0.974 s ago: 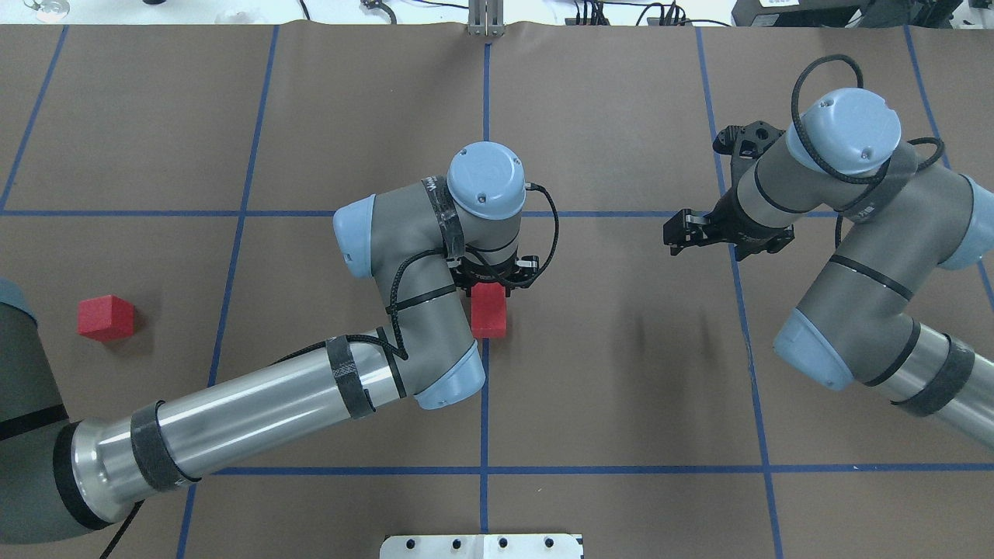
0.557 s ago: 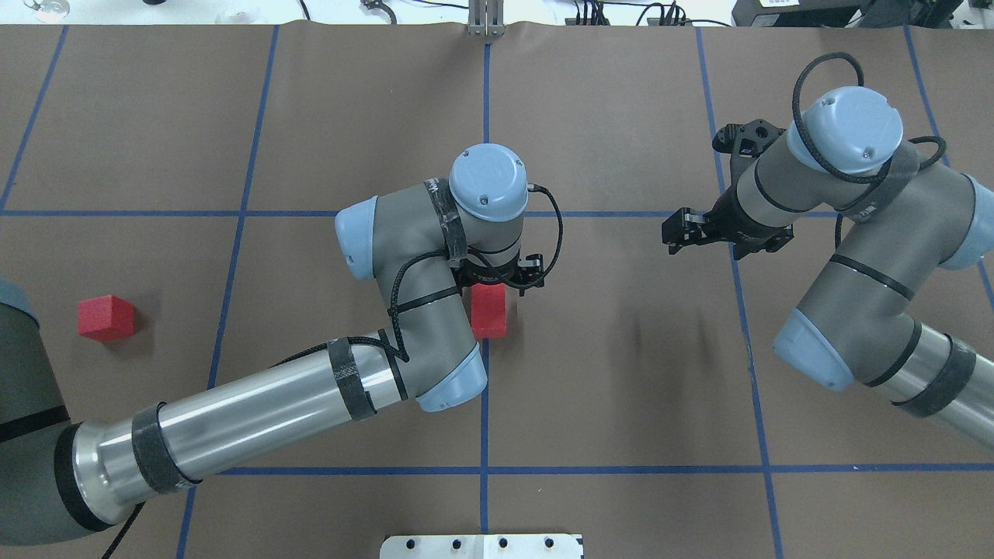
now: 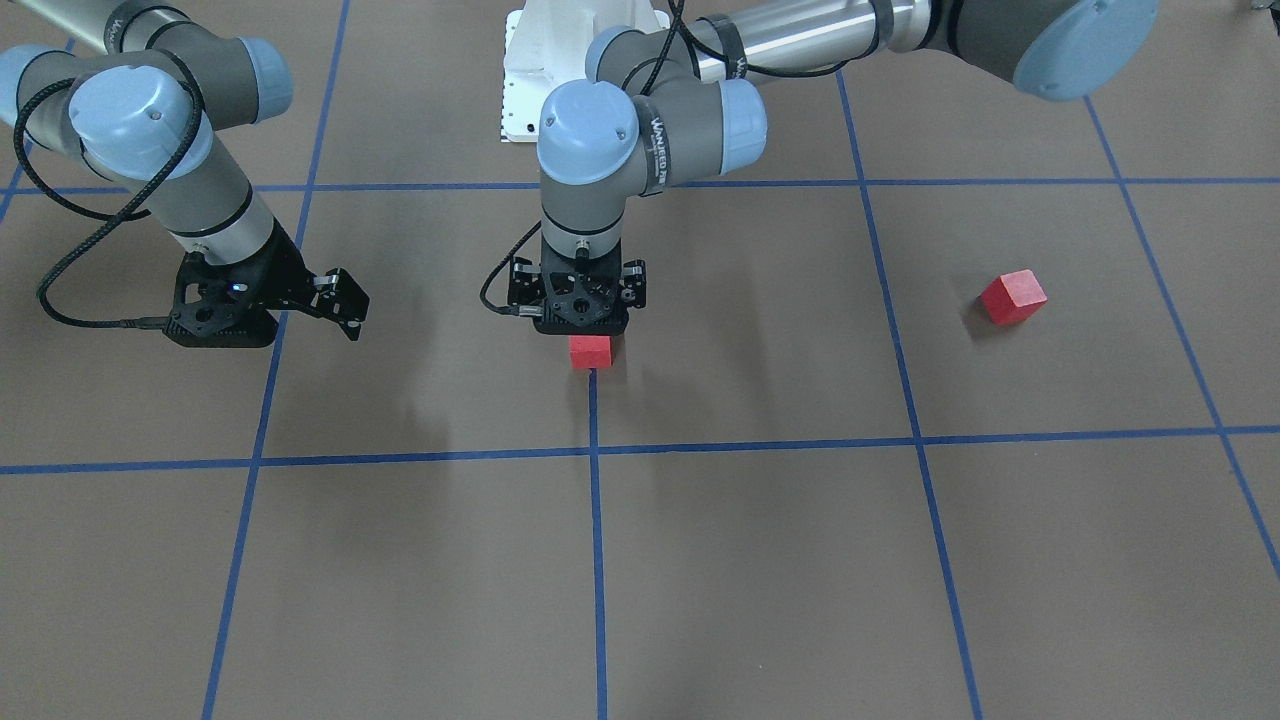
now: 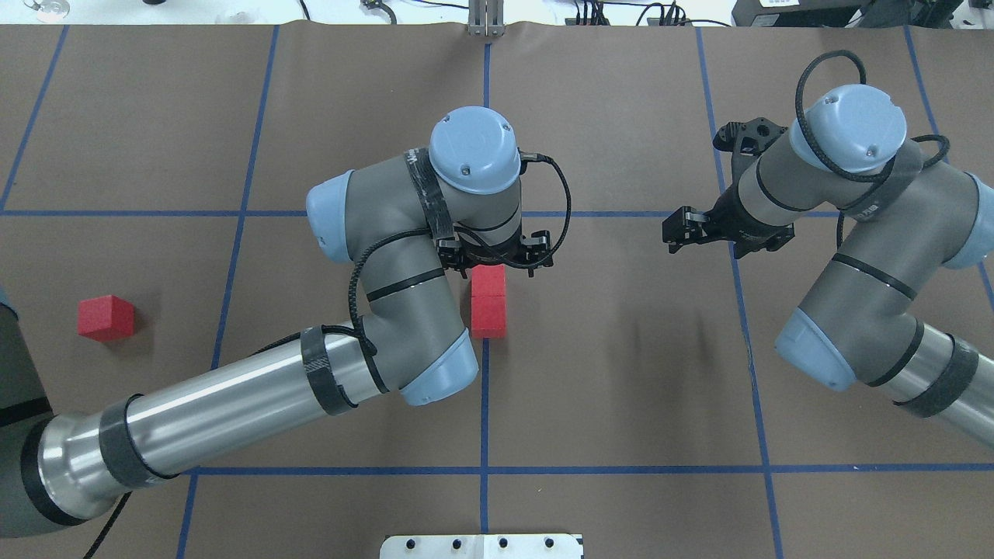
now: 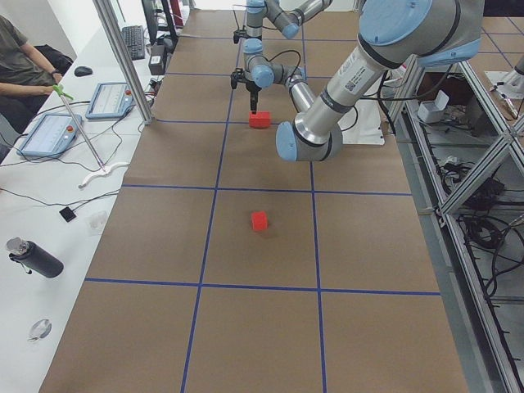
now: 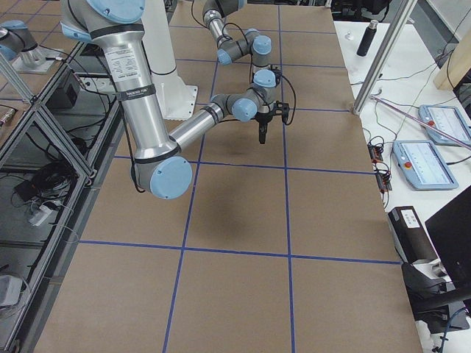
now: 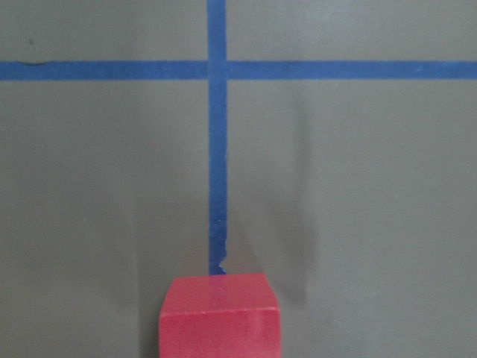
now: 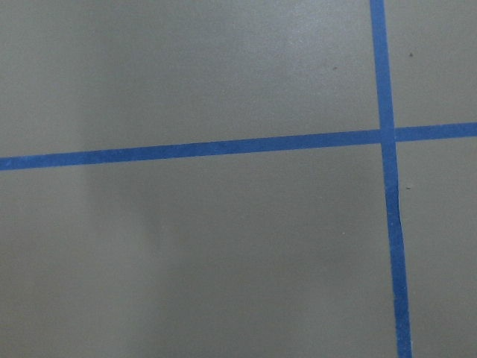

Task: Form red blocks into L shape at center
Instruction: 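Open the left gripper and move it toward the last red cube, then grasp the last red cube with the left gripper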

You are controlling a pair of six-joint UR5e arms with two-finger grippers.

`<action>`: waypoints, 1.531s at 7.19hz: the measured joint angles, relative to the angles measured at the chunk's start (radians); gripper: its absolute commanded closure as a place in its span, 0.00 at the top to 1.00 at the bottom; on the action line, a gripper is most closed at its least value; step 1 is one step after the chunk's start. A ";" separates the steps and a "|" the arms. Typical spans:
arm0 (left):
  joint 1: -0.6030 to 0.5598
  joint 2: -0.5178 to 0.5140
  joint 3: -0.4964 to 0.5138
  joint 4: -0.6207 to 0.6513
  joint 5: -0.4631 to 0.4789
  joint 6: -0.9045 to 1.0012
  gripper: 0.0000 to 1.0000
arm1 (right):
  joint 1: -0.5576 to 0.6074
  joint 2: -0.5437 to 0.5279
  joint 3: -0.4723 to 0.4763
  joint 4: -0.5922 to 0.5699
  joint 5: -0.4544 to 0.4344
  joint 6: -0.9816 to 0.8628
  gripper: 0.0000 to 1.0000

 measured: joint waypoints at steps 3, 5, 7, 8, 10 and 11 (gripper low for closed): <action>-0.105 0.360 -0.360 0.032 -0.069 0.141 0.99 | 0.000 -0.002 -0.005 0.000 0.000 -0.009 1.00; -0.206 0.620 -0.504 -0.007 -0.105 0.326 0.99 | 0.000 -0.002 -0.005 0.000 -0.001 -0.009 1.00; -0.364 0.855 -0.478 -0.171 -0.276 0.505 0.99 | 0.000 -0.002 -0.005 0.000 -0.001 -0.009 1.00; -0.428 0.912 -0.431 -0.232 -0.349 0.536 0.99 | 0.000 -0.001 -0.004 0.000 -0.002 -0.007 1.00; -0.465 0.937 -0.370 -0.274 -0.393 0.448 0.99 | -0.001 0.003 -0.001 0.000 -0.002 0.001 1.00; -0.466 0.937 -0.350 -0.289 -0.390 0.394 0.99 | -0.001 0.005 0.000 0.000 -0.003 0.003 1.00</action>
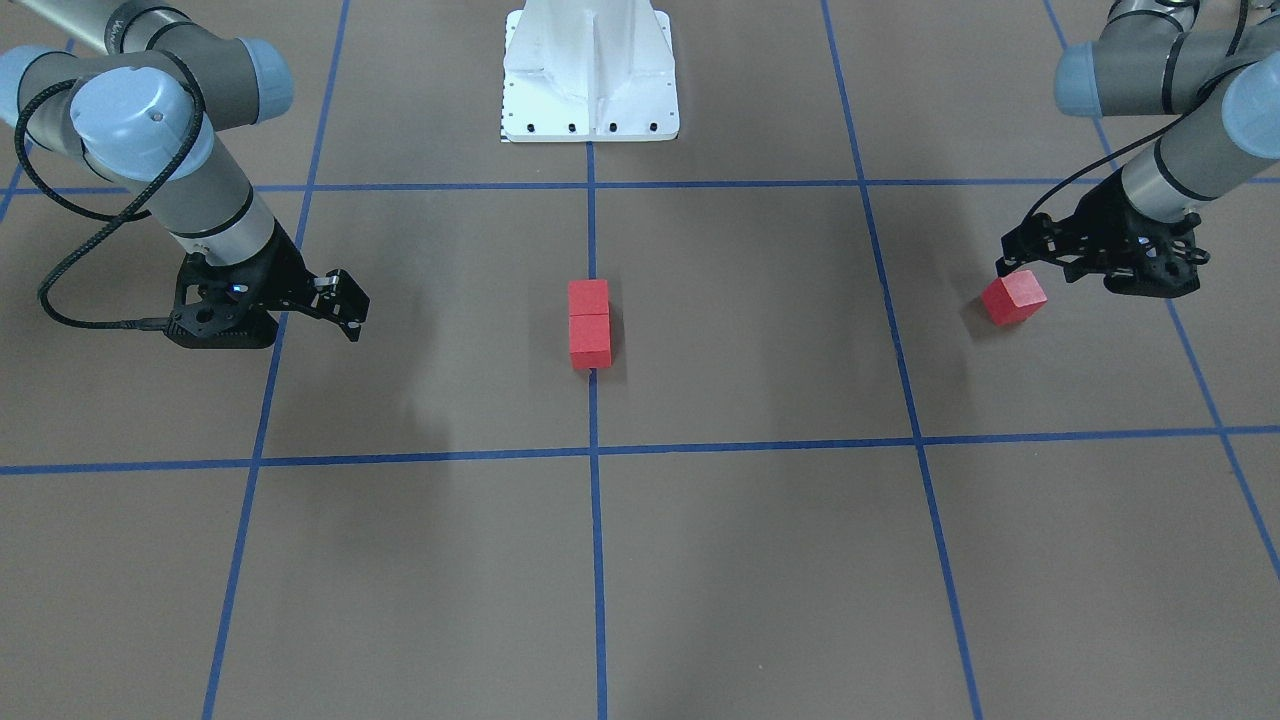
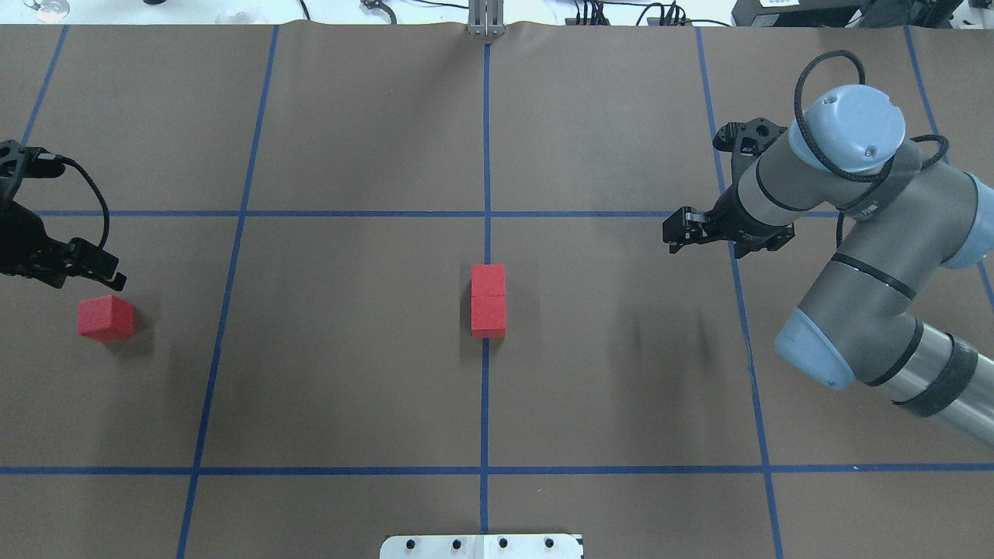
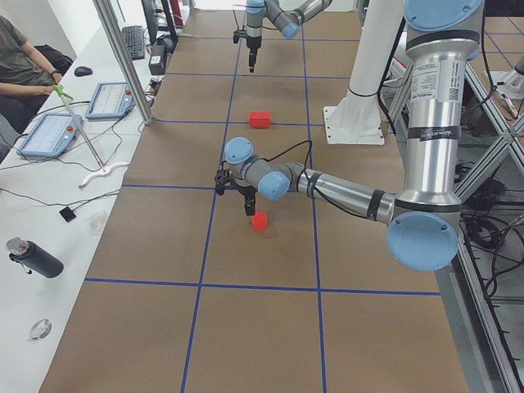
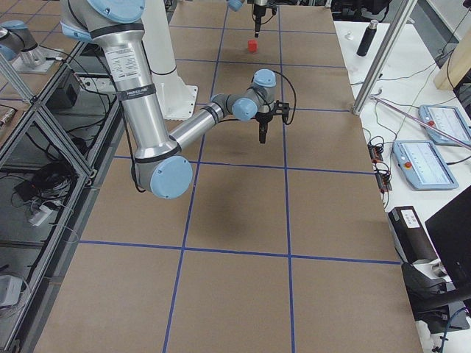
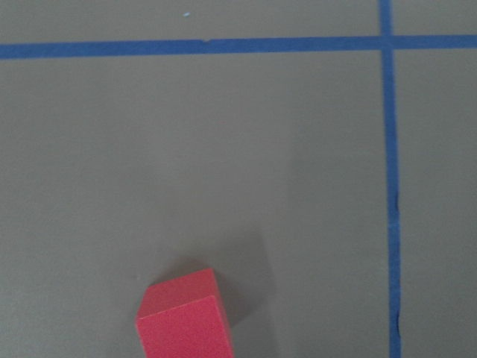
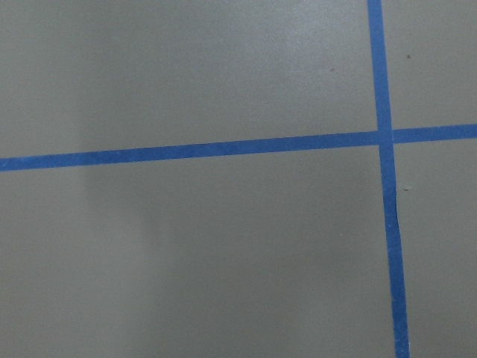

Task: Form red blocks into L shape at center
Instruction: 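Grasp the last red cube with the left gripper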

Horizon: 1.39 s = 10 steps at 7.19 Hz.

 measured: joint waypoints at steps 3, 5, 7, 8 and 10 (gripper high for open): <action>0.004 -0.004 0.091 -0.068 0.007 -0.070 0.99 | -0.001 0.003 0.001 0.000 0.000 0.002 1.00; 0.017 -0.010 0.116 -0.078 0.007 -0.091 0.99 | -0.002 0.003 0.000 0.000 0.000 0.002 1.00; 0.048 -0.028 0.131 -0.079 0.009 -0.106 0.99 | -0.002 0.003 0.001 0.000 0.000 0.002 1.00; 0.058 -0.033 0.140 -0.079 0.010 -0.109 0.99 | -0.002 0.003 0.001 0.000 0.000 0.002 1.00; 0.071 -0.036 0.155 -0.080 0.035 -0.110 0.98 | -0.001 0.003 0.003 0.000 0.000 0.002 1.00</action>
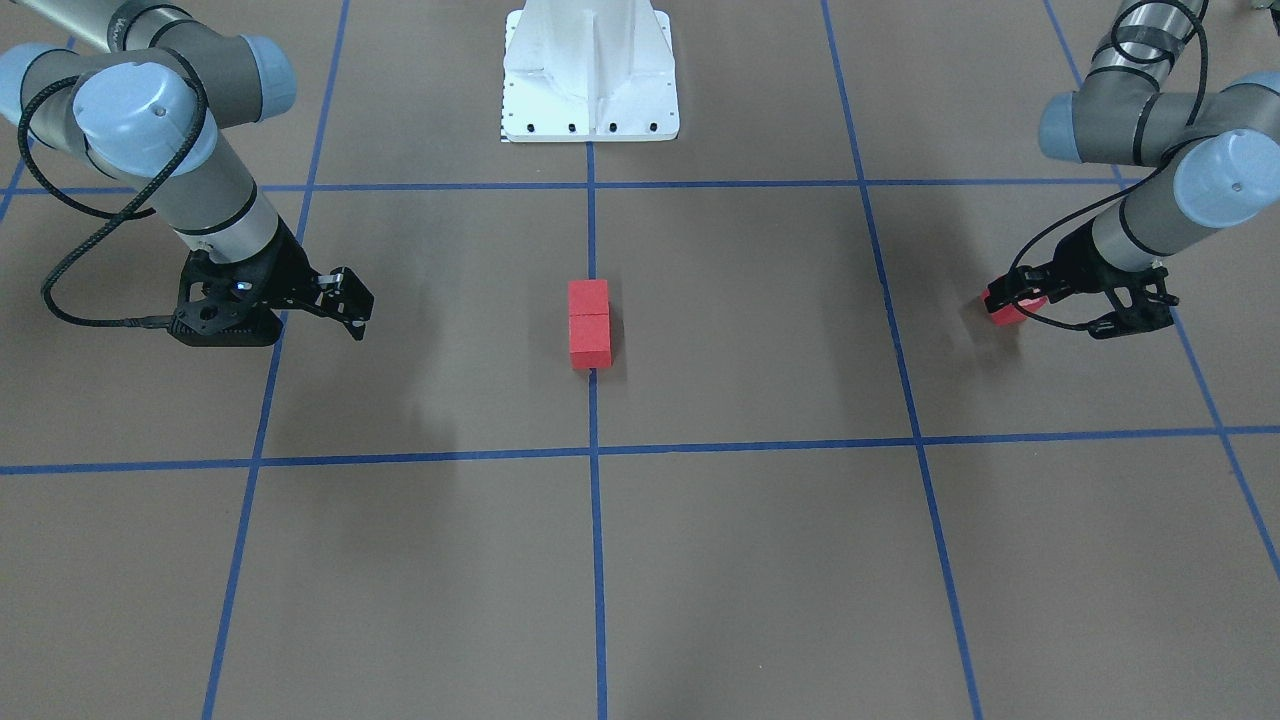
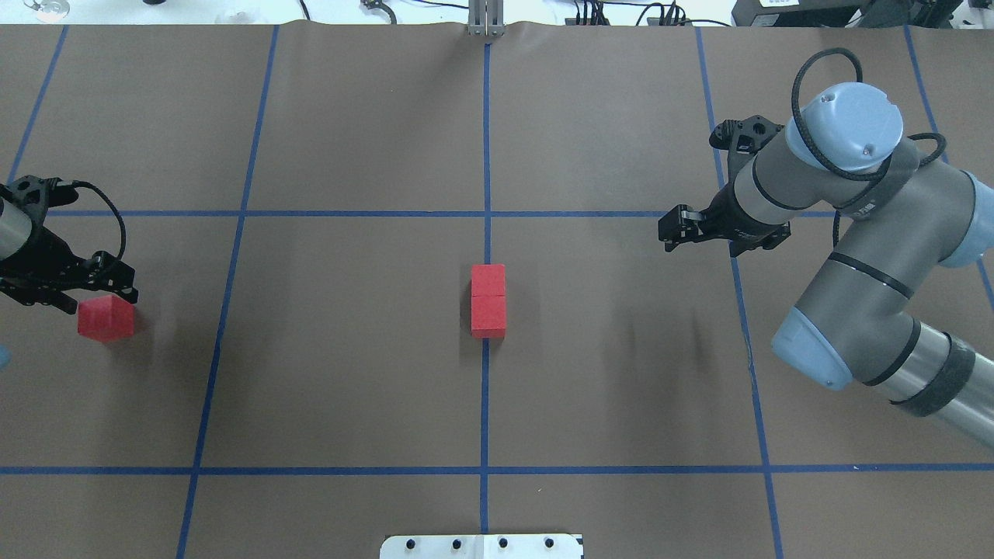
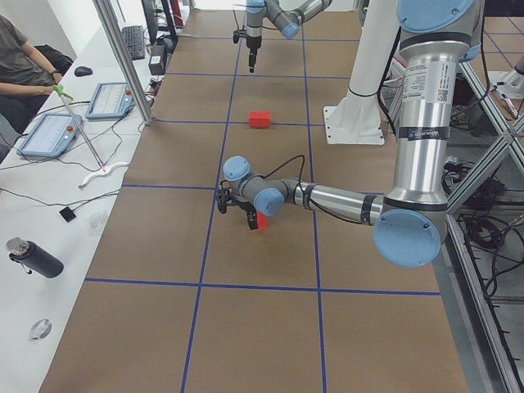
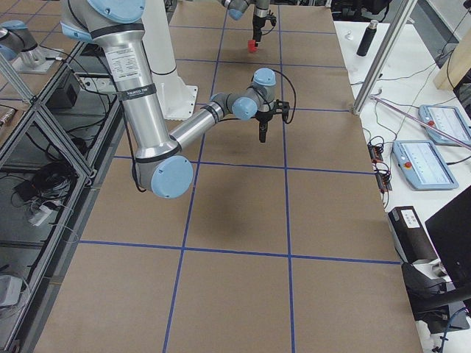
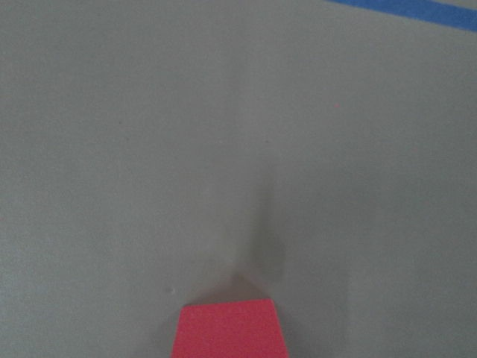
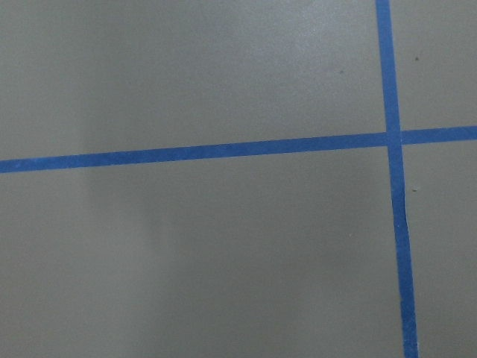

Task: Form red blocks into L shape at center
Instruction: 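Carry the red cube with the left gripper beside the two-cube row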

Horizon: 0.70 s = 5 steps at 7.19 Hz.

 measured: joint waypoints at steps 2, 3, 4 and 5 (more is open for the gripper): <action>0.010 0.000 0.010 -0.001 0.014 -0.001 0.13 | 0.001 -0.001 0.004 0.000 0.000 0.000 1.00; 0.014 -0.001 0.012 -0.001 0.016 -0.001 0.00 | 0.001 -0.004 0.011 0.000 0.000 0.000 1.00; 0.016 -0.001 0.011 0.000 0.017 0.000 0.00 | 0.001 -0.006 0.017 0.000 -0.001 0.000 1.00; 0.016 -0.001 0.002 0.003 0.015 0.005 0.00 | 0.001 -0.007 0.020 0.000 -0.002 0.000 1.00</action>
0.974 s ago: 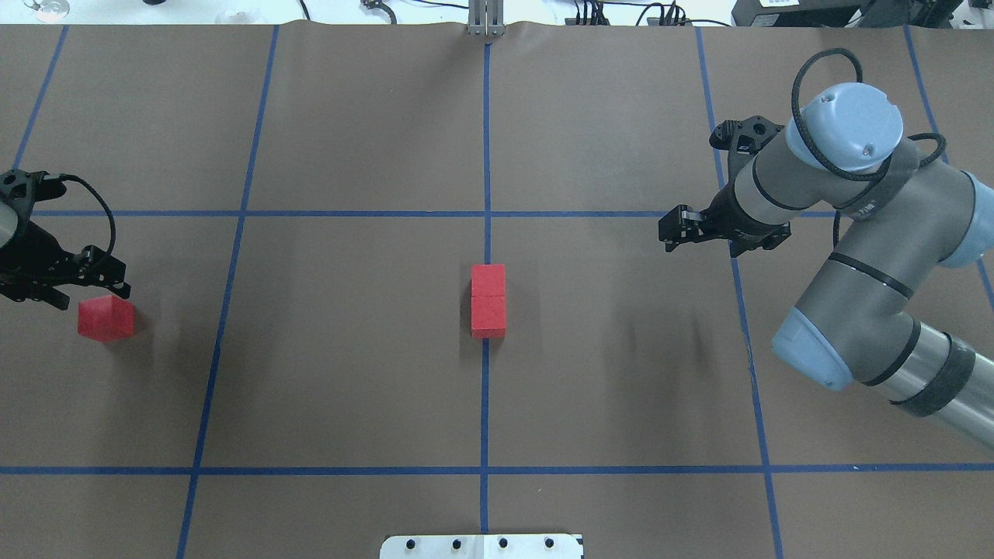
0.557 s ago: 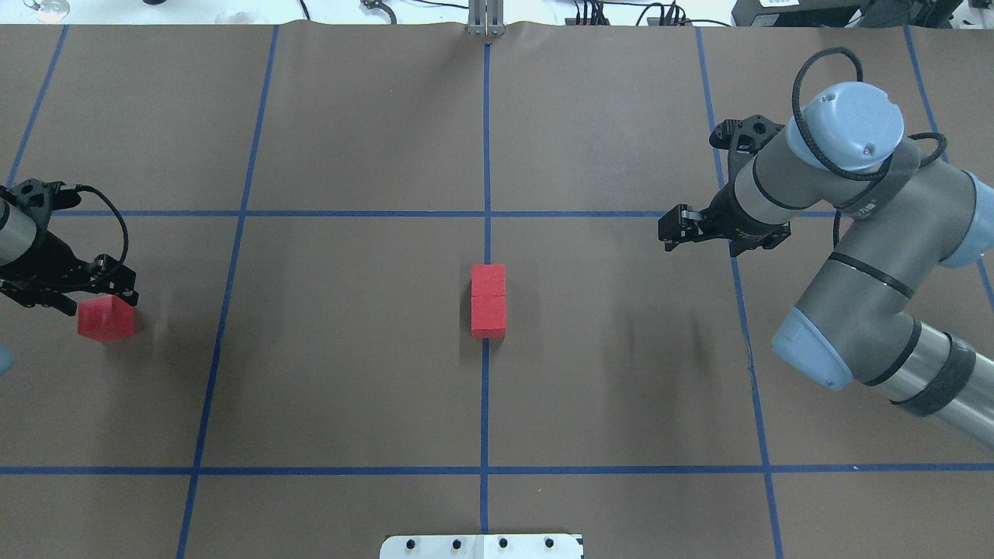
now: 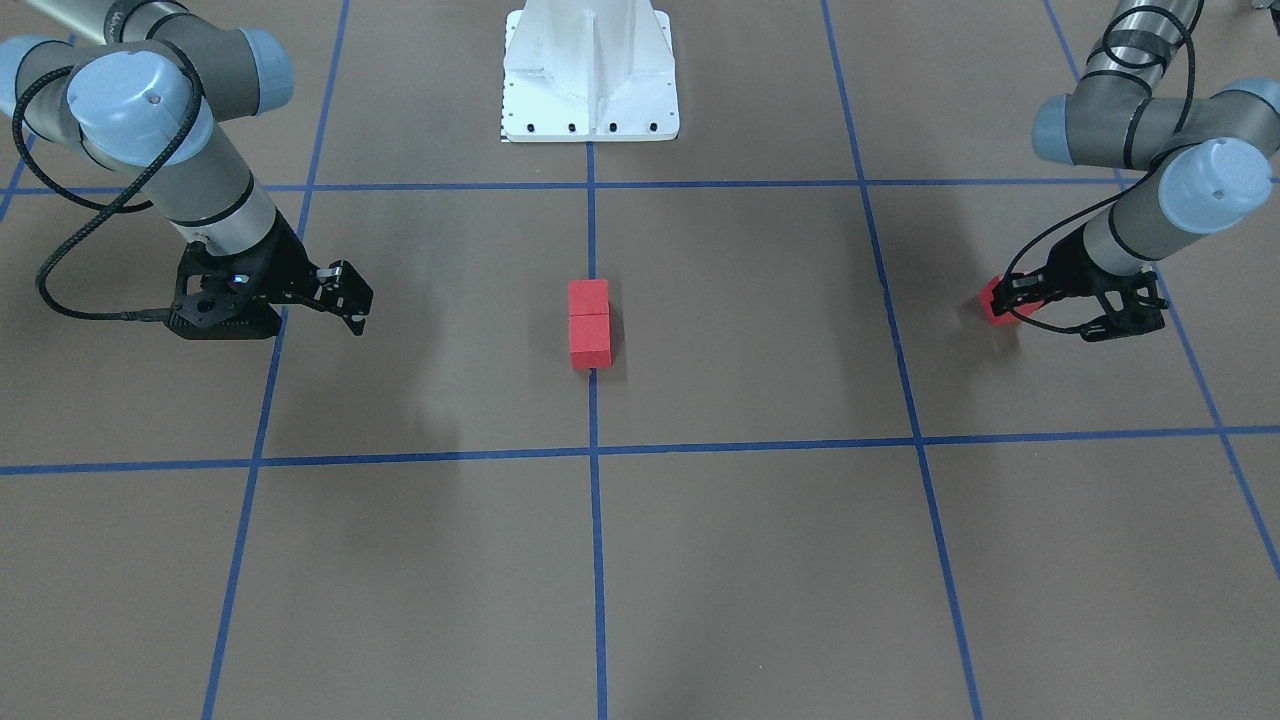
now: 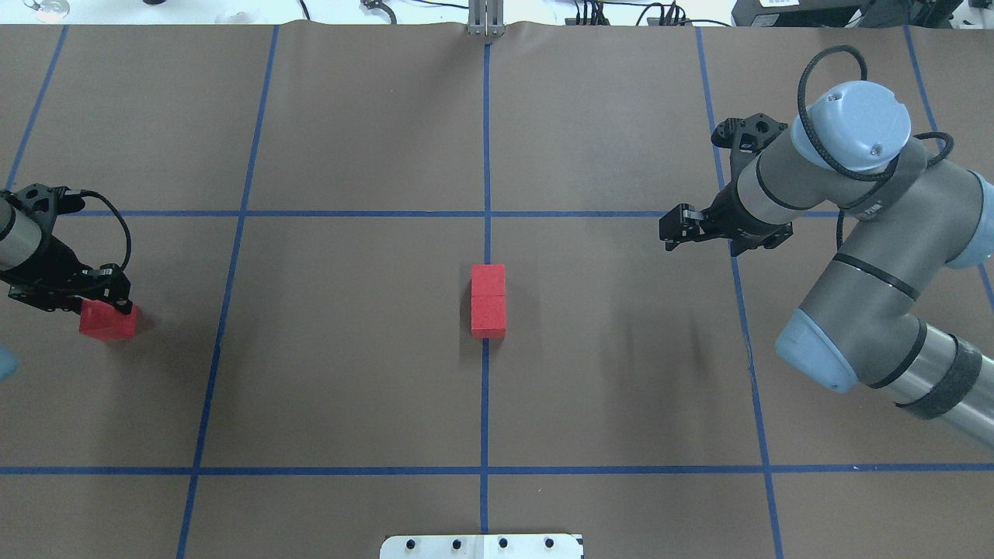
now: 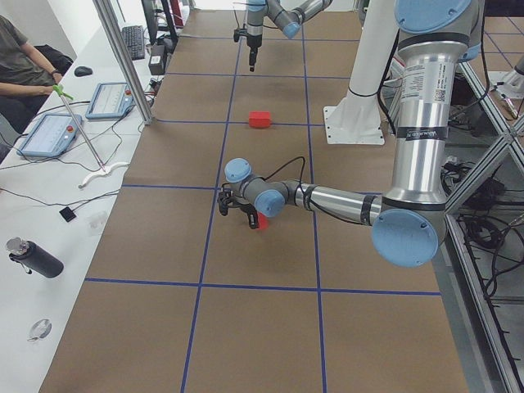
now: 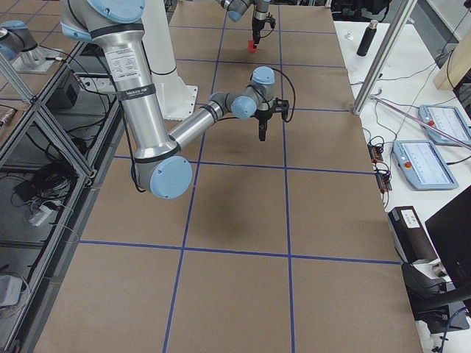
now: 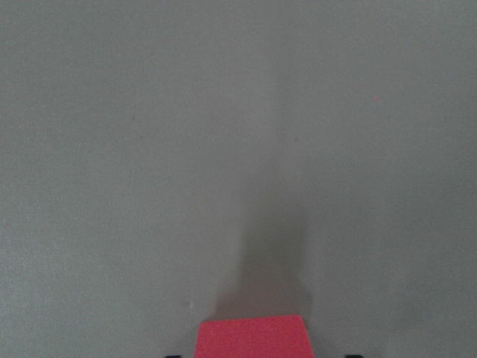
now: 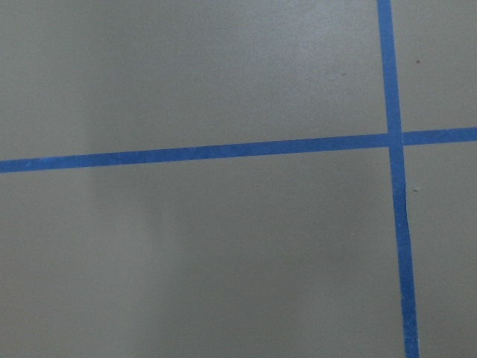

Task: Form red blocks into L shape at center
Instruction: 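Carry the red cube with the left gripper beside the two-cube row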

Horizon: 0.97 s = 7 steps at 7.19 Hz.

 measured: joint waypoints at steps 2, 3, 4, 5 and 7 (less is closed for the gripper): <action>-0.002 -0.009 -0.047 0.011 -0.012 -0.001 0.00 | 0.000 -0.002 0.000 0.000 -0.001 0.000 1.00; -0.002 -0.038 -0.069 0.031 -0.017 -0.028 0.00 | 0.000 -0.002 -0.002 0.000 -0.001 0.000 1.00; -0.002 -0.089 -0.089 0.074 -0.019 -0.088 0.00 | 0.000 -0.003 -0.003 0.000 -0.001 0.000 1.00; 0.004 -0.164 -0.107 0.131 -0.019 -0.214 0.00 | 0.000 -0.002 -0.004 0.000 -0.001 0.000 1.00; 0.089 -0.328 -0.117 0.201 0.011 -0.632 0.00 | 0.000 -0.002 -0.008 0.000 -0.001 -0.001 1.00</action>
